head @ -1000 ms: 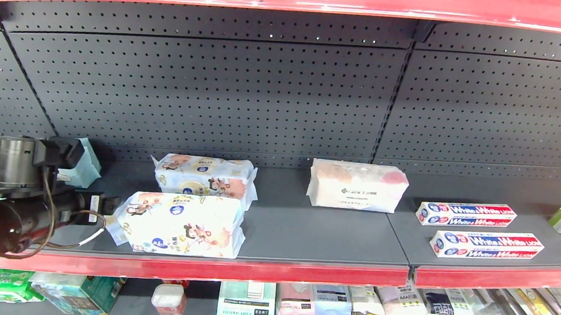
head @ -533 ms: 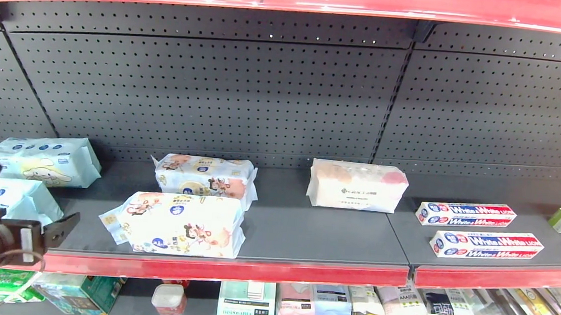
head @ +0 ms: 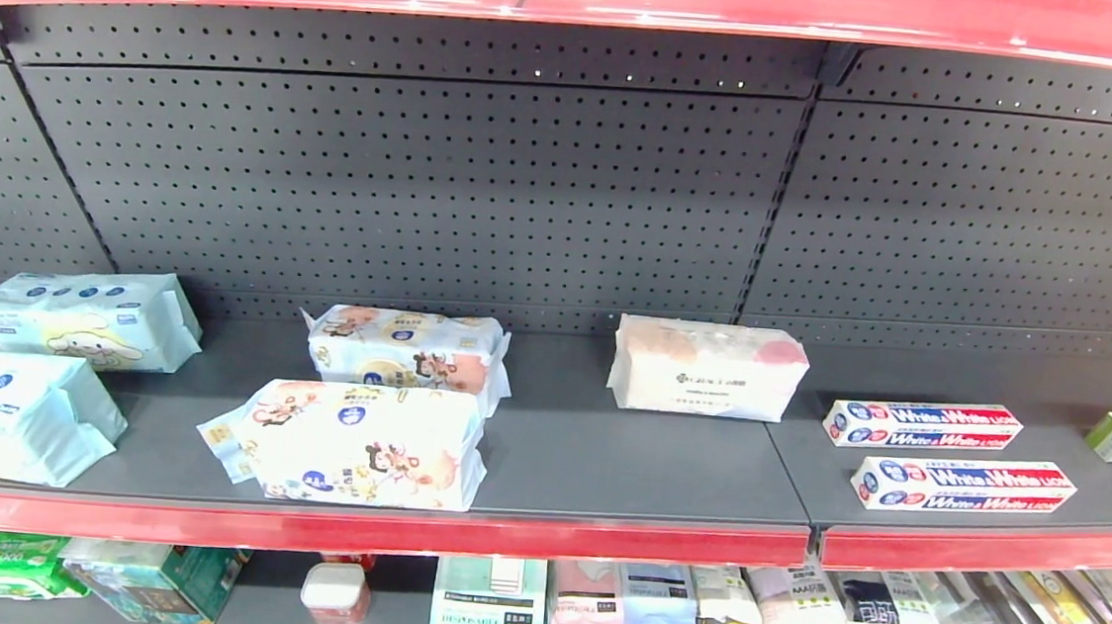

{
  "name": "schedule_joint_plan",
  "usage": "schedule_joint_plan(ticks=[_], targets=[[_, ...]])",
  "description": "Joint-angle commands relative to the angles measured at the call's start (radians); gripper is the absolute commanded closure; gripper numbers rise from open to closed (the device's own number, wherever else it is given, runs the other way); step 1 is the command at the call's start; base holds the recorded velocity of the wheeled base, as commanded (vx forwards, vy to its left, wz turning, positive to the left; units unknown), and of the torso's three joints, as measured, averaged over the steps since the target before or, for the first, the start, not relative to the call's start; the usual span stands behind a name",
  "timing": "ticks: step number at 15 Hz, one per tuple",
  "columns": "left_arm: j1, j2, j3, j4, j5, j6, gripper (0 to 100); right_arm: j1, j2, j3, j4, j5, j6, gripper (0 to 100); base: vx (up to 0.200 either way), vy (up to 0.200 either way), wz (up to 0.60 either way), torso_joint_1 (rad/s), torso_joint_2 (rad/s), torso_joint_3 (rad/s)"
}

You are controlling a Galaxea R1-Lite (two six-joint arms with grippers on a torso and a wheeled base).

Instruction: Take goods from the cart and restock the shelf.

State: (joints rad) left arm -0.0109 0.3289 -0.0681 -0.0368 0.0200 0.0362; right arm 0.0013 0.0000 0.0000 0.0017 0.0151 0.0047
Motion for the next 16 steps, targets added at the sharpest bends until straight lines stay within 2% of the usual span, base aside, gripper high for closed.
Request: schedule_joint_plan(ticks=[1, 4, 6, 7, 8, 16], targets=[[-0.031, -0.24, 0.067, 0.038, -0.017, -0.059, 0, 0.0, 0.002, 0.0, 0.0, 0.0, 0.0, 0, 0.0, 0.0, 0.0, 0.0, 0.0, 0.0], [0.011, -0.329, 0.068, 0.037, -0.018, -0.056, 0, 0.0, 0.002, 0.0, 0.0, 0.0, 0.0, 0, 0.0, 0.0, 0.0, 0.0, 0.0, 0.0], [0.012, -0.329, 0.068, 0.037, -0.014, -0.01, 0, 0.0, 0.002, 0.0, 0.0, 0.0, 0.0, 0, 0.0, 0.0, 0.0, 0.0, 0.0, 0.0], [0.011, -0.329, 0.068, 0.037, -0.012, -0.013, 0, 0.0, 0.002, 0.0, 0.0, 0.0, 0.0, 0, 0.0, 0.0, 0.0, 0.0, 0.0, 0.0], [0.011, -0.329, 0.067, 0.037, 0.005, -0.045, 0, 0.0, 0.002, 0.0, 0.0, 0.0, 0.0, 0, 0.0, 0.0, 0.0, 0.0, 0.0, 0.0], [0.012, -0.329, 0.068, 0.037, 0.012, -0.035, 0, 0.0, 0.002, 0.0, 0.0, 0.0, 0.0, 0, 0.0, 0.0, 0.0, 0.0, 0.0, 0.0]])
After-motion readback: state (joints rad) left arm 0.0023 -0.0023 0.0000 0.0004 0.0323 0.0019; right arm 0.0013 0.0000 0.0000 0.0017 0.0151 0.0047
